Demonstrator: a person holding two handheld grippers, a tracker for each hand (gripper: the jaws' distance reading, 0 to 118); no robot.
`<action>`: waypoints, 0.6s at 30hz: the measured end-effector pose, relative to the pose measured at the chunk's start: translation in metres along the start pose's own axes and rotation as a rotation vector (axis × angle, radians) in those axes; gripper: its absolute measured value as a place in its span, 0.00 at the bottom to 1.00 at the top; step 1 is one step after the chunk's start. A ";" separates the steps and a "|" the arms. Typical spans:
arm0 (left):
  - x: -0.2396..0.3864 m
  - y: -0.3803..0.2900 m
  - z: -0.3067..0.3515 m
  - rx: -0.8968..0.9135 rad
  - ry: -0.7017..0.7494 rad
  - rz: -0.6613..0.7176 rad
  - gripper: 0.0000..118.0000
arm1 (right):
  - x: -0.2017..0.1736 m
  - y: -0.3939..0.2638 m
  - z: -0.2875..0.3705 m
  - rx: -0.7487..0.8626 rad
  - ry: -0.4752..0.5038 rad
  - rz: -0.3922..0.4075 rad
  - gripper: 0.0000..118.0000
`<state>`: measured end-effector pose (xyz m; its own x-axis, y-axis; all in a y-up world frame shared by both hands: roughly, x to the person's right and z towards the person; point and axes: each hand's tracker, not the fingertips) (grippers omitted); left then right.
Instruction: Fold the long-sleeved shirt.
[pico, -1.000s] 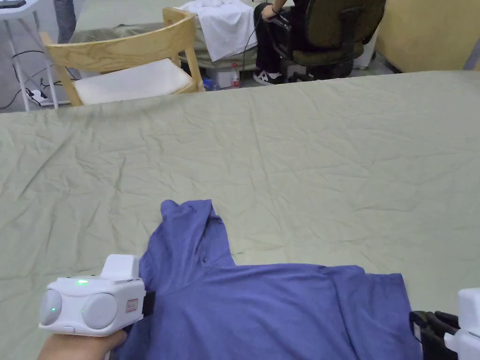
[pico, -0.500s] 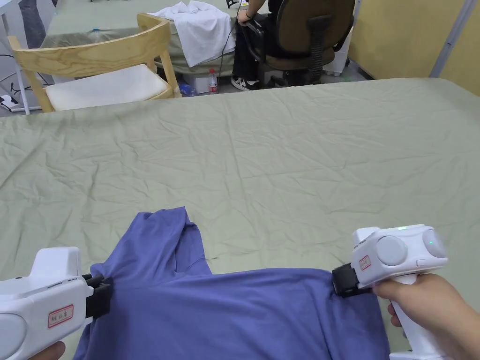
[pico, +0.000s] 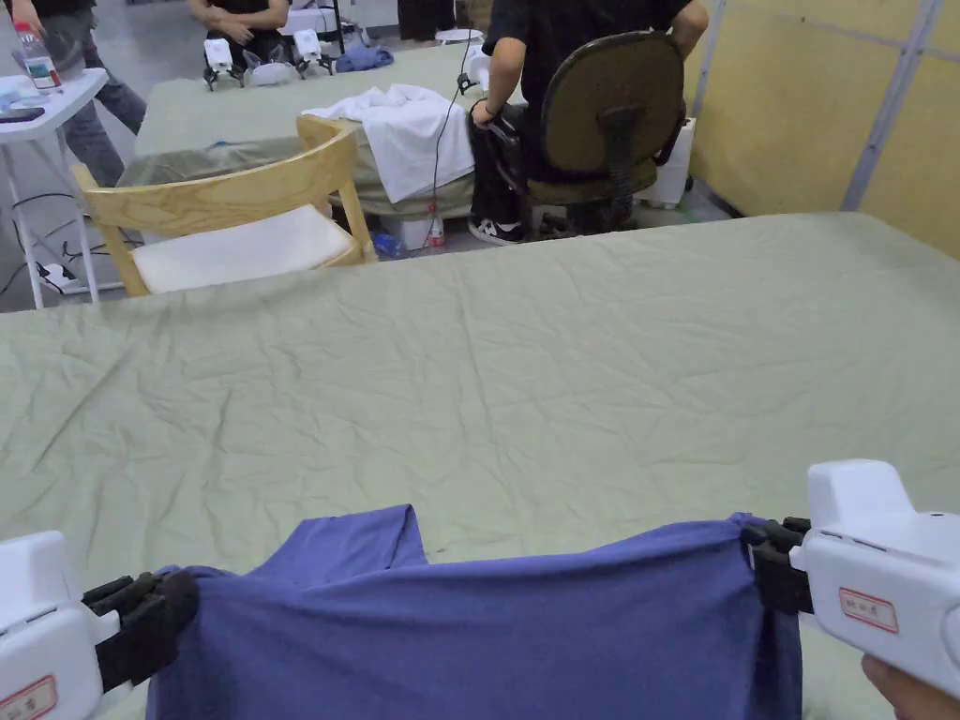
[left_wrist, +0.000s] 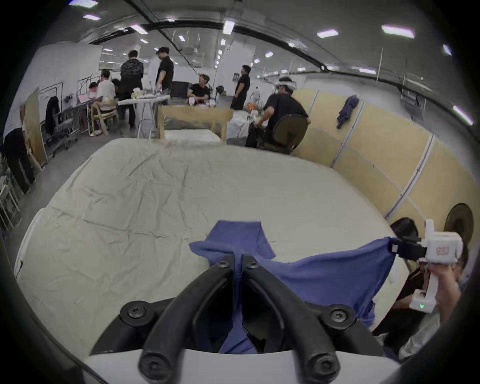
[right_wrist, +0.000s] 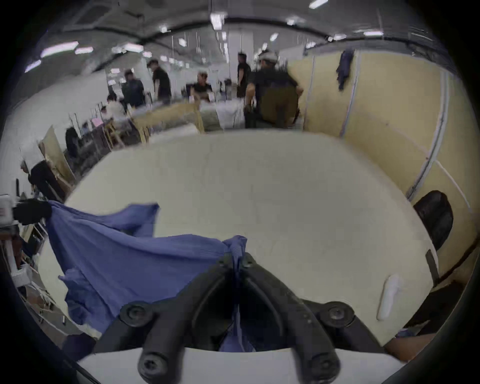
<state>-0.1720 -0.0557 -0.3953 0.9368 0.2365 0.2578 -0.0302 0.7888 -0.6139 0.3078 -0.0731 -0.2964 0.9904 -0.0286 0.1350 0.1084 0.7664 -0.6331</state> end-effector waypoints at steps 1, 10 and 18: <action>0.003 0.001 0.017 0.026 -0.003 -0.002 0.02 | -0.002 -0.002 0.026 0.045 0.009 -0.008 0.05; 0.048 0.025 0.152 0.284 0.002 -0.016 0.02 | -0.020 0.005 0.168 0.358 0.000 -0.028 0.05; 0.064 0.090 0.206 0.429 -0.012 -0.076 0.02 | -0.024 0.077 0.210 0.509 -0.012 0.008 0.05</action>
<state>-0.1868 0.1472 -0.2811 0.9381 0.1730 0.3001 -0.1058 0.9680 -0.2274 0.2739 0.1213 -0.1878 0.9897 -0.0163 0.1423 0.0425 0.9822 -0.1832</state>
